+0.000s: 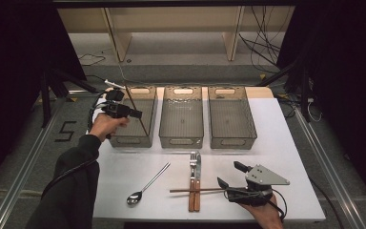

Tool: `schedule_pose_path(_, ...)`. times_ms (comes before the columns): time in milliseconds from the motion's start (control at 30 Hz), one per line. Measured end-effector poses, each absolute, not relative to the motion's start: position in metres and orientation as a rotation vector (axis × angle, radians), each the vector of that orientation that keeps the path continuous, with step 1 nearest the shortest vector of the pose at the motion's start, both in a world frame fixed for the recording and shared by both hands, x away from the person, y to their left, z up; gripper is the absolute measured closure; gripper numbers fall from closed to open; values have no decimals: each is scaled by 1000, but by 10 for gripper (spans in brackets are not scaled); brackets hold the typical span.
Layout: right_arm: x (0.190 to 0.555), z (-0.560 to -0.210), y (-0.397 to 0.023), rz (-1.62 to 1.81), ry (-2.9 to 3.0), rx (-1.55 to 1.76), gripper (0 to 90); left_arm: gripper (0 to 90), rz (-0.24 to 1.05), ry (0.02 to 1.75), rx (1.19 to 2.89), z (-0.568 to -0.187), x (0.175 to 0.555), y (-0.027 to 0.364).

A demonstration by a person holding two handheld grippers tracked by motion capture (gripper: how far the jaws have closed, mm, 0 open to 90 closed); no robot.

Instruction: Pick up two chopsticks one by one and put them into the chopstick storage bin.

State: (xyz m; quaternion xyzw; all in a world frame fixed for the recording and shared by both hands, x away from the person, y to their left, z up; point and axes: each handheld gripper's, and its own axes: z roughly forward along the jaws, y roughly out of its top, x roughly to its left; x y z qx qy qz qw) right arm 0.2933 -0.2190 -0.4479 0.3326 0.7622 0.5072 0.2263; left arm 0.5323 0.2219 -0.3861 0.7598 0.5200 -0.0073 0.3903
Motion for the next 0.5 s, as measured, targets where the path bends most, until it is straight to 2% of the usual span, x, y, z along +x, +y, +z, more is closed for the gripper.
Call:
schedule_pose_path(300,293,-448,-219,1401,2105,917,227,802,11,1339,1941,-390,535,216)
schedule_pose_path(467,293,-448,-219,1401,2104,916,228,731,38,1373,1917,-391,537,215)
schedule_pose_path(500,293,-448,-219,1402,2105,914,228,688,46,1386,1918,-392,537,215)
